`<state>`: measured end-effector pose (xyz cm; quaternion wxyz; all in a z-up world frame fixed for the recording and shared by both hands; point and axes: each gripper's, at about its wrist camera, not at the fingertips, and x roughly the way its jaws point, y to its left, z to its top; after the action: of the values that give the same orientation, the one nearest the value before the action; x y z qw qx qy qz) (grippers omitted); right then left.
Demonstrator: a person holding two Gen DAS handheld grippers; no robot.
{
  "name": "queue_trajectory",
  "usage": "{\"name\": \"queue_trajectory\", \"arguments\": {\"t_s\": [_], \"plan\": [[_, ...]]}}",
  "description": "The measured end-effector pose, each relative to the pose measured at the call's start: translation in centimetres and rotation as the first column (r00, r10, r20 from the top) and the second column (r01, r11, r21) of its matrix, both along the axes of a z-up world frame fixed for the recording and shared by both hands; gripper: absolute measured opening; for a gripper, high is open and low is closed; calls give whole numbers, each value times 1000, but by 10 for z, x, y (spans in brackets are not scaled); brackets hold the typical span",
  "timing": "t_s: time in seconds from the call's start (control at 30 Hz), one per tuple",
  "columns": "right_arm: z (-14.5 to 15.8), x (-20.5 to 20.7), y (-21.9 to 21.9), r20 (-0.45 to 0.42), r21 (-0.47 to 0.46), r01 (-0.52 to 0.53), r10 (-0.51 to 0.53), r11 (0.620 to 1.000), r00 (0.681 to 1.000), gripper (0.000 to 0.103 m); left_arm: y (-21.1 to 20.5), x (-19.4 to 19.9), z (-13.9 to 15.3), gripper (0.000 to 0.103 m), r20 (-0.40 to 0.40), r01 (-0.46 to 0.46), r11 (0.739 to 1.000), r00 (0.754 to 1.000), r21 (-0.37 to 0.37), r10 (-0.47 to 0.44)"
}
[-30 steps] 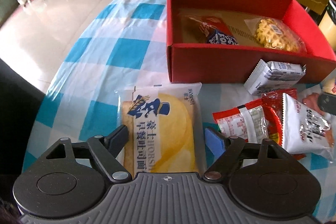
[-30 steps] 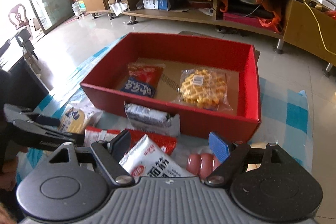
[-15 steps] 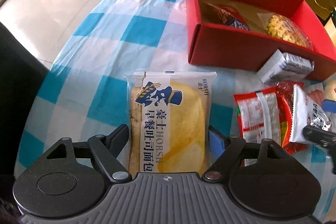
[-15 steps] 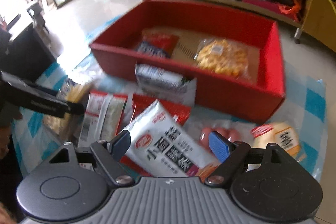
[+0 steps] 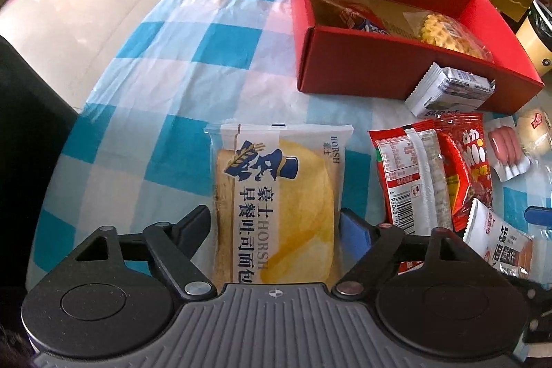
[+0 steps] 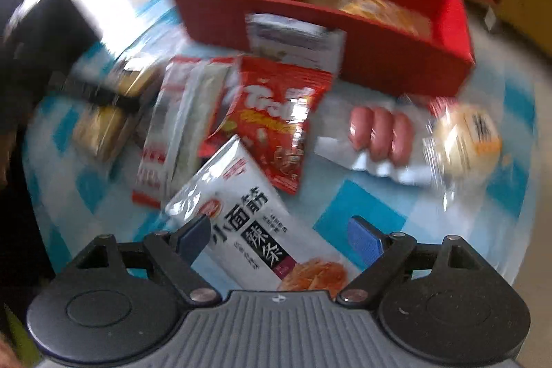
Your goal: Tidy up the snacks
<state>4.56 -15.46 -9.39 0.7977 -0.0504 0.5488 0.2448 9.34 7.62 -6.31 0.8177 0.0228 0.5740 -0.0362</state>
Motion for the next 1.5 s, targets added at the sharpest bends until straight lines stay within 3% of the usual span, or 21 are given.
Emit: {"name": "queue_trajectory", "arguments": {"t_s": [0.1,0.17,0.23,0.4,0.53,0.6,0.7,0.87,1.07,1.1,1.13,1.17,1.2,1.37,1.43,1.5], "plan": [[-5,4,4,-10,18,-61,61,998,998,84,1,1,-5,86,-12,-1,1000,1000,-1,1],[-16,7,6,-56,35,-53,55,998,997,86,1,1,-6,86,-21,-5,1000,1000,-9,5],[-15,2,12,-40,9,-53,53,999,998,86,2,1,-6,86,-19,-4,1000,1000,-10,4],[-16,-32,25,-26,-112,25,-28,993,999,83,8,3,-7,87,-31,-39,999,999,-23,38],[-15,-52,29,-39,-110,102,-107,989,993,83,9,1,-8,88,-31,-56,998,998,-16,55],[-19,-52,33,-34,-133,113,-119,985,992,88,6,0,-11,89,-34,-65,998,997,-5,65],[-25,-46,43,-58,-126,131,-139,983,989,101,3,-5,-15,91,-38,-65,998,997,13,66],[-25,-42,43,-59,-98,197,-204,975,977,101,3,-10,-23,103,-33,-79,996,996,44,80],[-24,-38,37,-54,-42,195,-197,980,979,101,3,-6,-24,103,-24,-95,994,995,45,96],[-22,-41,32,-49,-45,190,-192,981,980,100,2,-6,-23,102,-26,-93,995,995,48,94],[-21,-41,32,-32,-60,184,-186,981,982,92,0,-6,-22,99,-25,-85,995,996,47,86],[-19,-42,34,-7,-87,169,-170,982,985,81,-1,-8,-20,92,-19,-72,997,997,40,73],[-17,-46,31,2,-95,162,-162,982,987,78,-5,-10,-18,86,-13,-57,998,998,40,57],[-9,-45,13,-38,-23,210,-211,977,977,47,-9,-21,-14,78,-6,-15,999,1000,39,15],[-8,-46,6,-77,26,241,-238,970,968,44,-10,-28,-14,78,-11,10,999,1000,37,-10],[-9,-49,7,-69,14,235,-233,972,970,44,-11,-36,-15,78,-18,21,999,1000,45,-21]]}}
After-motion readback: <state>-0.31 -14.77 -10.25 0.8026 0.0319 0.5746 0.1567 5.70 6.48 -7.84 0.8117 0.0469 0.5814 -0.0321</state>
